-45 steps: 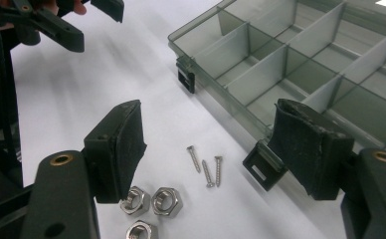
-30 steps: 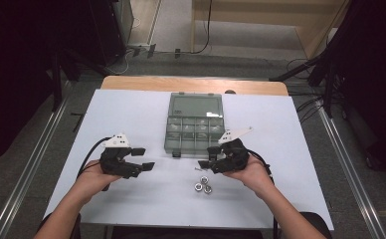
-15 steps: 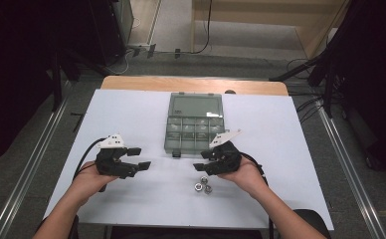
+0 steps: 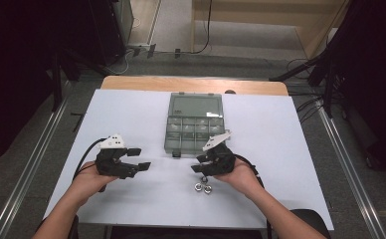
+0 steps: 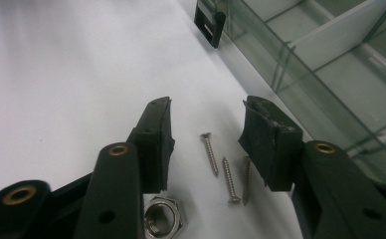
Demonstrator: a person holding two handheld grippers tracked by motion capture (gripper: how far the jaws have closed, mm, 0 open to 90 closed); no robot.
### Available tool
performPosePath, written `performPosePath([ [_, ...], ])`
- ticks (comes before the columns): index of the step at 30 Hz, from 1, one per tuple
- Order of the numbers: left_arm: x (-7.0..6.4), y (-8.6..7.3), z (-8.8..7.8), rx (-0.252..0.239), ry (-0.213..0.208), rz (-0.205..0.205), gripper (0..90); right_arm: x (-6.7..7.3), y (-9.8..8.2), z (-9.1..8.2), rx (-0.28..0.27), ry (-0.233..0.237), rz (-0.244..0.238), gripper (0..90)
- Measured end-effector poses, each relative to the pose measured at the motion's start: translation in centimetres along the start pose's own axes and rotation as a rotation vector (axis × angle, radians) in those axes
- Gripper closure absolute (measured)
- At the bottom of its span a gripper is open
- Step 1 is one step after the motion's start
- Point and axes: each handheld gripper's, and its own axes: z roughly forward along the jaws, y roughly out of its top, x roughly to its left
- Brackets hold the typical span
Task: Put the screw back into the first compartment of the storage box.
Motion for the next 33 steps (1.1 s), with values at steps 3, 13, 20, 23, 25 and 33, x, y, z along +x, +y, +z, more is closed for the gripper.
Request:
performPosePath([
  [3,0.0,0.0,0.0,0.001,0.001,0.0,31.5,0.2,0.1,0.3,0.014,-0.001,-0.013,58.6],
  [13,0.1,-0.1,0.0,0.004,0.008,0.004,31.5,0.4,-0.1,1.1,0.063,-0.015,-0.031,66.7],
  [20,0.2,-0.1,0.0,0.007,0.011,0.003,31.5,0.7,-0.1,1.3,0.053,-0.078,-0.043,82.6],
  [23,0.1,-0.1,0.0,0.006,0.011,0.004,31.5,0.6,-0.1,1.4,0.05,-0.068,-0.024,84.3],
  [25,0.1,-0.1,0.1,0.009,0.01,0.004,31.5,0.5,-0.1,1.3,0.052,-0.062,-0.016,84.6],
  [33,0.2,-0.1,0.0,0.009,0.009,0.004,31.5,0.2,0.0,1.3,0.054,-0.041,0.012,84.9],
])
